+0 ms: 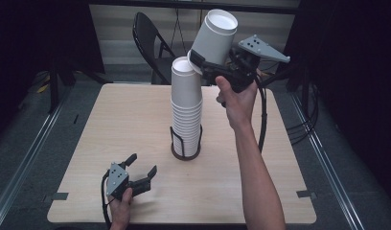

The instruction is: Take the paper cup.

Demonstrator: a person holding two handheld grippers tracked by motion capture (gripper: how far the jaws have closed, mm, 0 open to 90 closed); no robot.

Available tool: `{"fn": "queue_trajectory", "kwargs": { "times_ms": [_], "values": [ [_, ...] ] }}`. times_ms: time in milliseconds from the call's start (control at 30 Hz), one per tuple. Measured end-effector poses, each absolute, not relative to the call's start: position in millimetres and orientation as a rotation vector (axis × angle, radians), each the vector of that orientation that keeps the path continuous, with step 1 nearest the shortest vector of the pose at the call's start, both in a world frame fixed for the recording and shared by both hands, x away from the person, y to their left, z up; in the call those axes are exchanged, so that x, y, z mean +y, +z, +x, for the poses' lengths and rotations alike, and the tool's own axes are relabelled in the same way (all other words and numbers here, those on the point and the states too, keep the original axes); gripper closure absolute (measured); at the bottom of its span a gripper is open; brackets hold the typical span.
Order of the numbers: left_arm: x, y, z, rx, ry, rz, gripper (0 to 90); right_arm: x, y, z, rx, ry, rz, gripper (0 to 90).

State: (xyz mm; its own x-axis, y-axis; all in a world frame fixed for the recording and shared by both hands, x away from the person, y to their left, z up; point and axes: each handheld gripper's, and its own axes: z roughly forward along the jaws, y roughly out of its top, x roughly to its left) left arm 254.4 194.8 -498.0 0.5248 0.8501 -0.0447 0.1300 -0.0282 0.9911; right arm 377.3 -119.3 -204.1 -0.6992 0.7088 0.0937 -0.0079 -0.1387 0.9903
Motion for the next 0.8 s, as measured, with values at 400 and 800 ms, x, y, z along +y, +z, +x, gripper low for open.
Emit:
{"fn": "queue_trajectory", "kwargs": {
  "times_ms": [400, 800],
  "values": [
    [194.5, -497.8, 254.6, 0.88, 0.721, 1.519, 16.0, -146.3, -211.4, 369.6, 1.621, 1.852, 0.856, 14.2],
    [194.8, -497.5, 256.1, 0.888, 0.712, 1.525, 16.0, -167.8, -236.5, 360.7, 1.666, 1.821, 0.935, 14.4]
  ]
}}
